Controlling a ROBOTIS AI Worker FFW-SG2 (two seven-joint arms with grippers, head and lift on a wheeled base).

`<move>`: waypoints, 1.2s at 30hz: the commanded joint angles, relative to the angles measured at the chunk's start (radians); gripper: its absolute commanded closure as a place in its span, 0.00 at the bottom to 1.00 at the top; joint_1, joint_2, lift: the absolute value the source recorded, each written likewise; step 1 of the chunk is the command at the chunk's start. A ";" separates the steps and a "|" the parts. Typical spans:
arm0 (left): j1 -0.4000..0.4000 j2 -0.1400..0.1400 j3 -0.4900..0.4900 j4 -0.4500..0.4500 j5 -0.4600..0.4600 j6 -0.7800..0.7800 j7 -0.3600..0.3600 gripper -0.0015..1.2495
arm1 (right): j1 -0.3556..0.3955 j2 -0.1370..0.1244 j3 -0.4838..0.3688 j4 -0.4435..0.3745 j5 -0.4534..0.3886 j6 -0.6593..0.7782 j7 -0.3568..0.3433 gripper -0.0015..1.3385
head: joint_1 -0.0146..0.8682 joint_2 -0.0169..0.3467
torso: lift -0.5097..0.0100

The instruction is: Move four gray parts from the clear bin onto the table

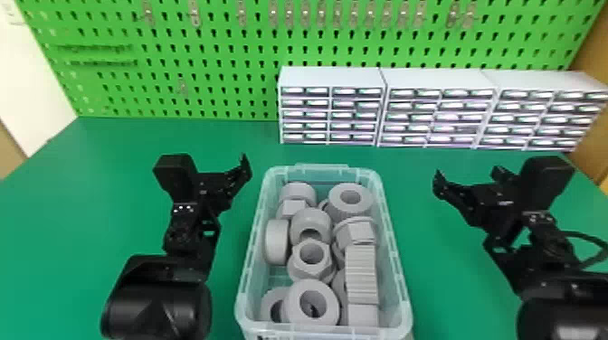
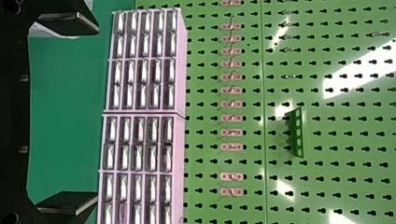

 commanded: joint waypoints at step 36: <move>0.001 0.002 -0.007 0.000 -0.007 0.037 -0.023 0.08 | -0.006 0.012 -0.060 -0.069 0.020 0.110 0.001 0.06 | 0.80 0.24 | 0.88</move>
